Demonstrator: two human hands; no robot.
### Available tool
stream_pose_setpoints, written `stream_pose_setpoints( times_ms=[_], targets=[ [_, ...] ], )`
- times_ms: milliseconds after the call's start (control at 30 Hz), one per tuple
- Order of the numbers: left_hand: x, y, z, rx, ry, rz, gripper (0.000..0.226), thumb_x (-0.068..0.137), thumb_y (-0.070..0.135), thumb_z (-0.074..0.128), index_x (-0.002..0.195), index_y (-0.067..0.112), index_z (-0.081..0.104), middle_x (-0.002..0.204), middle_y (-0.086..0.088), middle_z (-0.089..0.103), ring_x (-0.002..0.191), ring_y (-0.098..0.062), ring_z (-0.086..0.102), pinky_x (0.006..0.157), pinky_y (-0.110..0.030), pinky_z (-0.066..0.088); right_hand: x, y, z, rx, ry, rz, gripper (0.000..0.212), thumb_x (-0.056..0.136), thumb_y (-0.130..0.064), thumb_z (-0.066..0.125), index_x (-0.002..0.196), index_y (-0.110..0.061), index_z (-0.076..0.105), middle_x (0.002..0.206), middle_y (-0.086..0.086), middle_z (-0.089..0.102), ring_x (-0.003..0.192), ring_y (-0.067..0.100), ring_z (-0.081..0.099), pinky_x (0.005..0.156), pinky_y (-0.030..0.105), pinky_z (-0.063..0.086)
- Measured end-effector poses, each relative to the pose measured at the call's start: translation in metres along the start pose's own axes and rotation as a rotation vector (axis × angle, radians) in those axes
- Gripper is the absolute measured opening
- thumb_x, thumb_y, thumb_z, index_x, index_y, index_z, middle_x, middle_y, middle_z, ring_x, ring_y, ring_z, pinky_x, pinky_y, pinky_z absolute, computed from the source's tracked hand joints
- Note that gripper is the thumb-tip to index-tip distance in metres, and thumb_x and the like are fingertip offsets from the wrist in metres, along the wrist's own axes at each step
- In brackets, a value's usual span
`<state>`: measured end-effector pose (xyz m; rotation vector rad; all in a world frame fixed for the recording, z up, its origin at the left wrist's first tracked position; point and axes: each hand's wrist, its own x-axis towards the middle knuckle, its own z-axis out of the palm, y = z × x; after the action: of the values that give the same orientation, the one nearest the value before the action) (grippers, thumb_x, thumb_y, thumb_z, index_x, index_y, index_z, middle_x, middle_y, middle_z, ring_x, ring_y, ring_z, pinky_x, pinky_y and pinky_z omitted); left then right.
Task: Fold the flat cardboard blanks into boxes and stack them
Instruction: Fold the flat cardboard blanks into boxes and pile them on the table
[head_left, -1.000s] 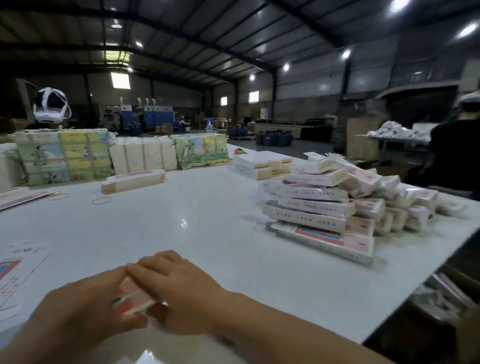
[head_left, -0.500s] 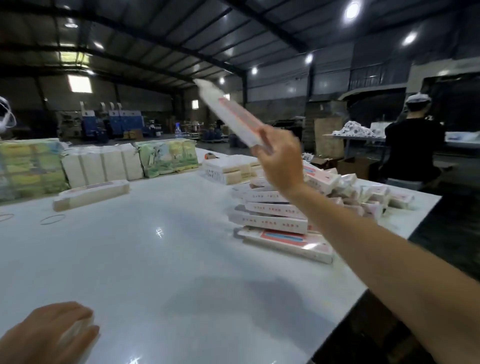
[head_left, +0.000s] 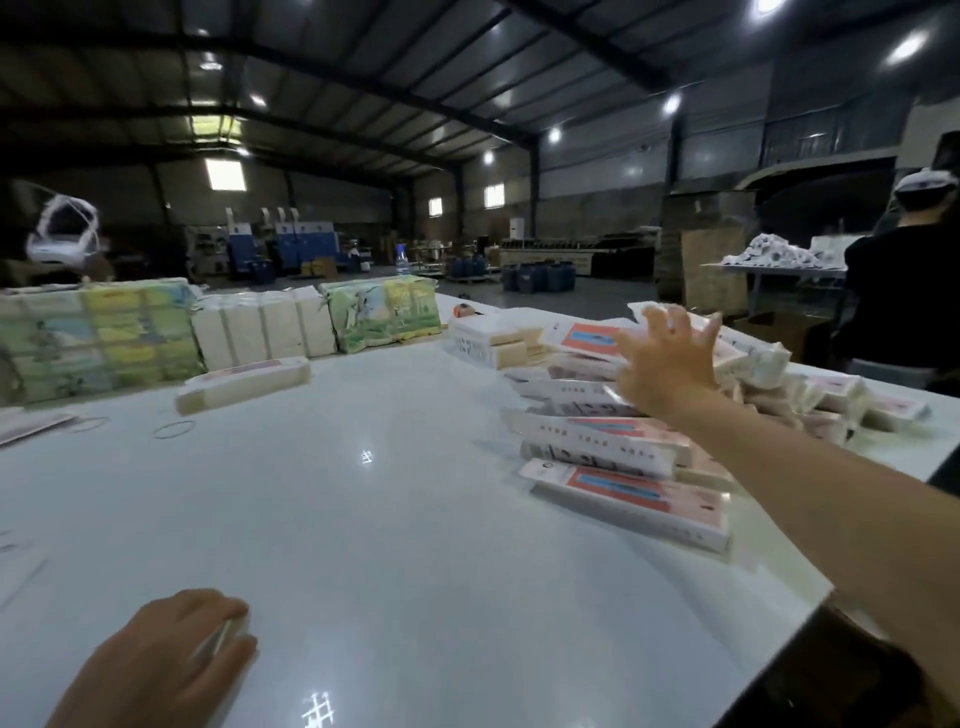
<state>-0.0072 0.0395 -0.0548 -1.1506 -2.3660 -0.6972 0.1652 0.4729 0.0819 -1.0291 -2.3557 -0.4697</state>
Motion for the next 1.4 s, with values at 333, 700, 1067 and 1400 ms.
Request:
stream_pose_setpoints(
  times_ms=[333, 700, 1067, 1400],
  targets=[
    [-0.004, 0.019, -0.017, 0.034, -0.143, -0.191, 0.02, 0.092, 0.028, 0.045, 0.098, 0.024, 0.064, 0.106, 0.009, 0.058, 0.104, -0.01, 0.047, 0.083, -0.022, 0.035, -0.121, -0.209, -0.079, 0.73, 0.152, -0.727, 0.019, 0.08, -0.014, 0.072, 0.098, -0.02, 0.075, 0.097, 0.0, 0.073, 0.089, 0.026, 0.067, 0.087, 0.04, 0.047],
    [0.003, 0.002, -0.034, -0.101, -0.188, -0.357, 0.029, 0.09, 0.029, 0.05, 0.115, 0.022, 0.065, 0.118, 0.001, 0.06, 0.109, -0.017, 0.052, 0.091, -0.031, 0.042, -0.181, -0.274, -0.016, 0.743, -0.245, -0.802, 0.028, 0.097, -0.038, 0.042, 0.118, -0.04, 0.06, 0.12, -0.023, 0.049, 0.11, 0.0, 0.041, 0.087, 0.013, 0.036],
    [0.018, -0.152, -0.116, 0.345, -0.387, -1.093, 0.099, 0.064, 0.075, 0.064, 0.137, 0.014, 0.038, 0.142, -0.015, 0.029, 0.131, -0.032, 0.025, 0.101, -0.045, 0.03, -0.182, -0.28, -0.025, 0.832, -0.277, -0.723, 0.013, 0.087, -0.02, 0.064, 0.094, -0.024, 0.074, 0.098, -0.012, 0.061, 0.092, 0.012, 0.051, 0.079, 0.027, 0.043],
    [0.035, -0.15, -0.113, 0.017, -0.164, -1.181, 0.079, 0.071, 0.03, 0.081, 0.13, 0.006, 0.034, 0.101, -0.009, 0.054, 0.099, -0.026, 0.056, 0.083, -0.038, 0.05, -0.182, -0.279, -0.025, 0.838, -0.278, -0.745, 0.017, 0.093, -0.029, 0.053, 0.1, -0.03, 0.068, 0.097, -0.021, 0.051, 0.093, 0.005, 0.045, 0.082, 0.022, 0.039]
  ],
)
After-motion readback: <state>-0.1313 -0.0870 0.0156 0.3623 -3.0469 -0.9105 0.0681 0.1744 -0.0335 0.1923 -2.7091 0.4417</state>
